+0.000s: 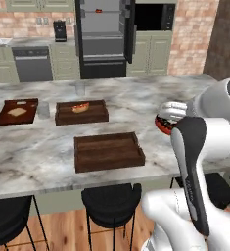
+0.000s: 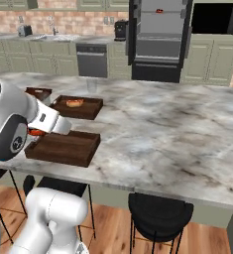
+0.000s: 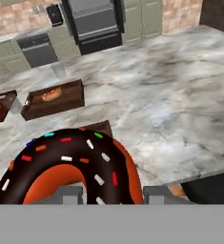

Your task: Take the donuts from the fridge and place them on the empty tray on the dining counter.

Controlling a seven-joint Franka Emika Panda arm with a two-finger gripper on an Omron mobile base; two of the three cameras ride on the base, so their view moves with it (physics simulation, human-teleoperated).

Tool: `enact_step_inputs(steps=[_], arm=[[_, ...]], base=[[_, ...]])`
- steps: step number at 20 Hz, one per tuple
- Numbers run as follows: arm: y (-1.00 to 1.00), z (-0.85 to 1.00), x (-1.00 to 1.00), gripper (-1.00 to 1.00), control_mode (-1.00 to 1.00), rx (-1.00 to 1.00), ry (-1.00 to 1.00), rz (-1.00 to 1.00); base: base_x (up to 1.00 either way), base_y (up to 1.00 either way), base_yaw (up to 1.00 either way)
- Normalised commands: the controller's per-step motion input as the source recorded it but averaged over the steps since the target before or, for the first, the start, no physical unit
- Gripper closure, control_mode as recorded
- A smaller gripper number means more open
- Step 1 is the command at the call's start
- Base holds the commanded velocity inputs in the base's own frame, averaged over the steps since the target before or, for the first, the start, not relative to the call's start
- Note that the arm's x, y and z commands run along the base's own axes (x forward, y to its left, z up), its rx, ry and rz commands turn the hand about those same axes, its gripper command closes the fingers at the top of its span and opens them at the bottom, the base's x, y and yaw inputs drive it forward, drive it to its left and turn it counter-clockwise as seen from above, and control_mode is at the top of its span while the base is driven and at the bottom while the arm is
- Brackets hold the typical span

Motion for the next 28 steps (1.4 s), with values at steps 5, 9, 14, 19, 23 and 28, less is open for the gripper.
enact_step_inputs(steps=[5, 9, 14, 19, 23, 28], arm=[[0.73, -0.75, 0.91, 1.00, -1.00, 0.00, 0.28, -0.01], [0.20, -0.62, 0.77, 1.00, -1.00, 0.03, 0.24, 0.00], [0.02, -0.63, 0.74, 1.00, -1.00, 0.11, 0.26, 0.01], [0.00, -0.57, 0.64, 1.00, -1.00, 0.05, 0.07, 0.03], [0.00, -0.65, 0.74, 1.00, -1.00, 0.00, 0.00, 0.01], [0.00, -0.63, 0.84, 1.00, -1.00, 0.03, 0.13, 0.00]], base=[[0.00, 0.00, 0.00], [0.00, 0.00, 0.00], [0.00, 0.00, 0.00], [0.00, 0.00, 0.00], [0.00, 0.00, 0.00], [0.00, 0.00, 0.00]])
